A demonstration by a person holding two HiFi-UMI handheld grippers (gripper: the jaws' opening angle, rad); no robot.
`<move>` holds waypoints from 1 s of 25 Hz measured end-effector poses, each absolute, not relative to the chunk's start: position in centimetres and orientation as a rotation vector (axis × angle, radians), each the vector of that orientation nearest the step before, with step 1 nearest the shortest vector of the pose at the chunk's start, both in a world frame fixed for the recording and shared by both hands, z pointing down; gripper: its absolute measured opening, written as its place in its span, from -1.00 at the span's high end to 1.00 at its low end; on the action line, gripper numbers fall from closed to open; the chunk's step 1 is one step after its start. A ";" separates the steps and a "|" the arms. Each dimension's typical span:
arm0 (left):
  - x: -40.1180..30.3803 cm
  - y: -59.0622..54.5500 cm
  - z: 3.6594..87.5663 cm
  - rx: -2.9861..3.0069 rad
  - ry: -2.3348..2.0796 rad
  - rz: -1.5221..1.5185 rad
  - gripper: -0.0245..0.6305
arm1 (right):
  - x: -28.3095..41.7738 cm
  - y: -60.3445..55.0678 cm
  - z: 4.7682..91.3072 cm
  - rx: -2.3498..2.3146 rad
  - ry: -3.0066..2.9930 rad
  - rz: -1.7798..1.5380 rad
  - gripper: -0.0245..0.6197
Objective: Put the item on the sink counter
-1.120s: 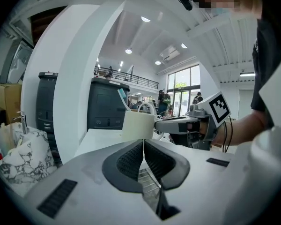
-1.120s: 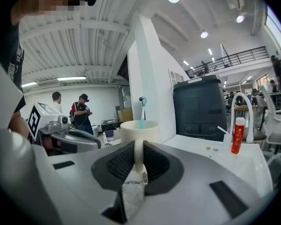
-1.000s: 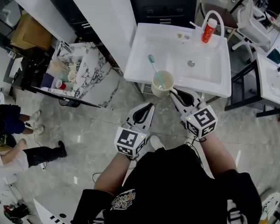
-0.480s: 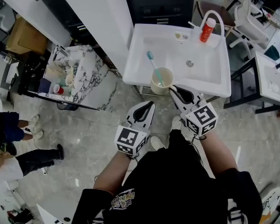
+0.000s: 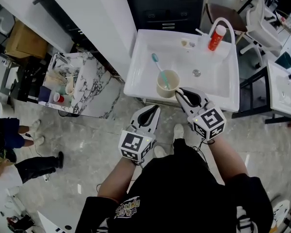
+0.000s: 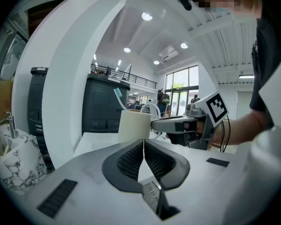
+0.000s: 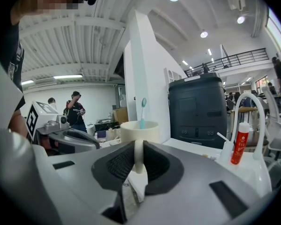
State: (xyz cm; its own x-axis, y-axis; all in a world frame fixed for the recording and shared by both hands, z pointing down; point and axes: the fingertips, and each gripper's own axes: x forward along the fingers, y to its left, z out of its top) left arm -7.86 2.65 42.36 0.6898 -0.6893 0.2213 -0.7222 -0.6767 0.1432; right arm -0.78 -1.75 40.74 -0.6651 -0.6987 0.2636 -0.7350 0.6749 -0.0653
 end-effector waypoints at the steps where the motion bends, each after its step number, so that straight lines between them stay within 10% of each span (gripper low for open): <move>1: -7.6 2.2 42.4 2.680 -1.140 0.218 0.86 | -0.5 -2.2 40.8 1.153 -2.672 0.241 0.62; 25: -2.5 -7.2 42.1 2.624 -1.261 0.183 0.86 | 3.9 -12.6 40.5 1.033 -2.714 0.200 0.62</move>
